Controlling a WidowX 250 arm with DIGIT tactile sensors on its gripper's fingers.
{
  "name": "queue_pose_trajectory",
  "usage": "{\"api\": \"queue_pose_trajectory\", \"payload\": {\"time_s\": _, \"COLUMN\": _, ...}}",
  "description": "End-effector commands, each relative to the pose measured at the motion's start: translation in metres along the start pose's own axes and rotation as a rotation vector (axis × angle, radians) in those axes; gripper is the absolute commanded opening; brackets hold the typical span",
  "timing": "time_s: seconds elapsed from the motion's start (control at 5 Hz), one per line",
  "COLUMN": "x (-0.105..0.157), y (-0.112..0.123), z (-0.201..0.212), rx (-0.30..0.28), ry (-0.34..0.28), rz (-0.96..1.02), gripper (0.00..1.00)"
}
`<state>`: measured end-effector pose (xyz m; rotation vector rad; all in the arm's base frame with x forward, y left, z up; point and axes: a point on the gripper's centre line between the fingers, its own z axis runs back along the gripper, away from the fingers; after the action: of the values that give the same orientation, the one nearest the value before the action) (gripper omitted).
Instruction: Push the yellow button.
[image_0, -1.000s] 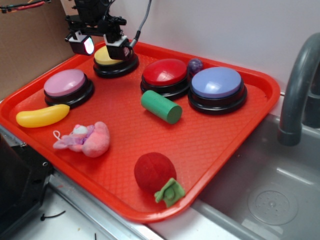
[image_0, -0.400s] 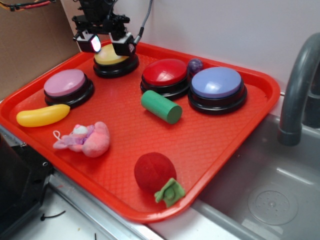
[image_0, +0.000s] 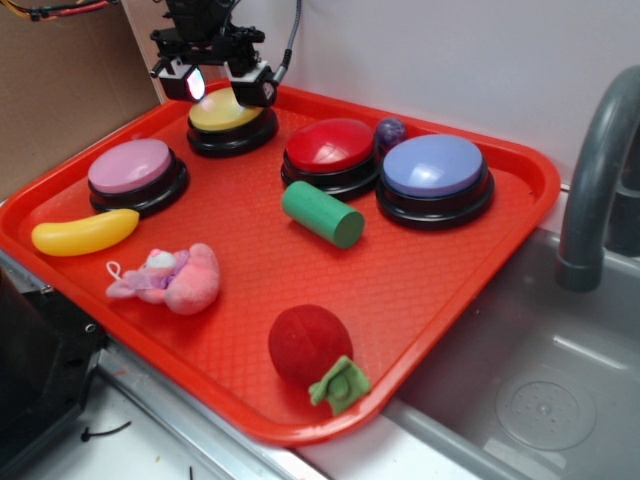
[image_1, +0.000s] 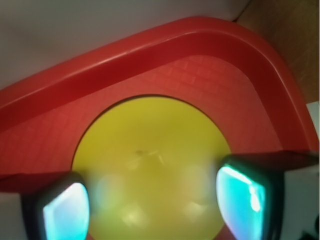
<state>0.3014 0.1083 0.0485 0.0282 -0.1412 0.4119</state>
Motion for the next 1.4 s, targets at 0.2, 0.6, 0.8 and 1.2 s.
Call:
{"api": "queue_pose_trajectory", "payload": {"time_s": 0.2, "x": -0.019, "y": 0.009, "z": 0.077, "rx": 0.067, "ry": 0.015, "rz": -0.076, "gripper": 1.00}}
{"api": "queue_pose_trajectory", "payload": {"time_s": 0.6, "x": -0.027, "y": 0.010, "z": 0.100, "rx": 0.064, "ry": 0.018, "rz": -0.083, "gripper": 1.00}}
{"api": "queue_pose_trajectory", "payload": {"time_s": 0.8, "x": -0.030, "y": 0.009, "z": 0.107, "rx": 0.073, "ry": 0.021, "rz": -0.086, "gripper": 1.00}}
{"api": "queue_pose_trajectory", "payload": {"time_s": 1.2, "x": -0.039, "y": 0.007, "z": 0.120, "rx": 0.153, "ry": 0.034, "rz": -0.061, "gripper": 1.00}}
